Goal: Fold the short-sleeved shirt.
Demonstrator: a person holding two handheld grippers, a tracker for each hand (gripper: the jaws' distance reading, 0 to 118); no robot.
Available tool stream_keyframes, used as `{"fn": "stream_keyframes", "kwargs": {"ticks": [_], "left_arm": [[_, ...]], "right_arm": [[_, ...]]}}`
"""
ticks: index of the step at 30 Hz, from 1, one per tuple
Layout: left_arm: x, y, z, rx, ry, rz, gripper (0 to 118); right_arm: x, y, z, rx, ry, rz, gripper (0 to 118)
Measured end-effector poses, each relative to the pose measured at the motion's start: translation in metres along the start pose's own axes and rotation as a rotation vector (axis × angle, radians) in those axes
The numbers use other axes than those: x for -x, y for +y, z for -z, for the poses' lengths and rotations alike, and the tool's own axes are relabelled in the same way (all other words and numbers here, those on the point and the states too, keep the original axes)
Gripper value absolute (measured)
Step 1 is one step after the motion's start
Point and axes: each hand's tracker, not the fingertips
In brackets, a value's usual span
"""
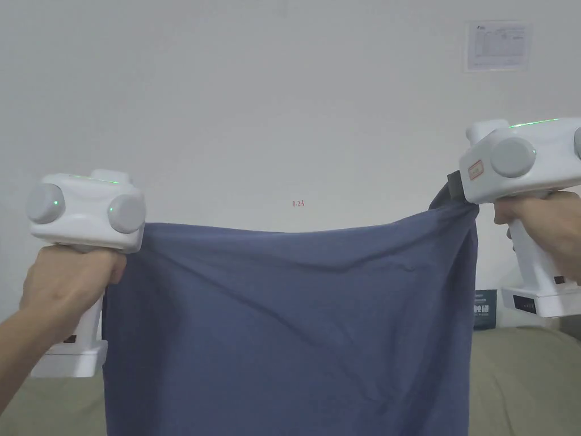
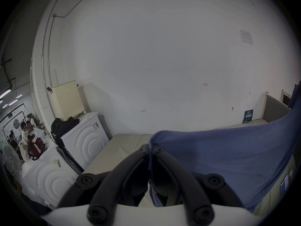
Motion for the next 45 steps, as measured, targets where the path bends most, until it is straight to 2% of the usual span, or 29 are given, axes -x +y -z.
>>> {"fn": "stream_keyframes", "kwargs": {"ticks": [7,10,15,18,21,23,24,27,29,30,31,35,37,39,41,45], "left_arm": [[-0.027,0.02,0.051,-0.025,0.026,0.009,2],[-0.034,0.023,0.069,-0.035,0.044,0.008,2],[-0.039,0.02,0.097,-0.022,0.06,-0.002,2],[-0.041,0.015,0.109,-0.021,0.048,-0.041,2],[-0.046,0.001,0.116,-0.015,0.047,-0.017,2],[-0.048,-0.014,0.117,-0.009,0.046,-0.001,2],[-0.049,-0.023,0.118,0.003,0.039,0.007,2],[-0.051,-0.061,0.107,0.027,0.01,0.031,2],[-0.053,-0.092,0.097,0.049,-0.007,0.045,2],[-0.053,-0.109,0.092,0.079,-0.02,0.052,2],[-0.05,-0.127,0.085,0.099,-0.053,0.017,2],[-0.039,-0.212,0.044,0.182,-0.089,0.046,2],[-0.032,-0.251,0.022,0.229,-0.104,0.063,2],[-0.028,-0.285,0.001,0.268,-0.117,0.081,2],[-0.022,-0.316,-0.017,0.313,-0.125,0.104,2],[-0.008,-0.373,-0.052,0.372,-0.133,0.079,2]], "right_arm": [[0.003,0.022,0.057,-0.017,-0.022,0.007,6],[0.012,0.033,0.073,-0.032,-0.036,-0.041,6],[0.025,0.047,0.091,-0.047,-0.06,-0.073,6],[0.03,0.05,0.095,-0.063,-0.062,-0.062,6],[0.031,0.036,0.096,-0.053,-0.067,-0.054,6],[0.029,0.015,0.09,-0.027,-0.054,0.009,6],[0.029,0.002,0.085,-0.023,-0.04,-0.017,6],[0.025,-0.042,0.07,0.019,-0.022,-0.008,6],[0.021,-0.079,0.056,0.066,0.001,0.036,6],[0.019,-0.1,0.047,0.065,0.031,0.085,6],[0.019,-0.119,0.038,0.084,0.018,0.068,6],[0.017,-0.202,-0.018,0.105,0.053,0.063,6],[0.017,-0.246,-0.049,0.149,0.1,0.132,6],[0.018,-0.283,-0.075,0.188,0.093,0.139,6],[0.018,-0.323,-0.102,0.243,0.106,0.187,6],[0.016,-0.391,-0.137,0.367,0.116,0.217,6]]}}
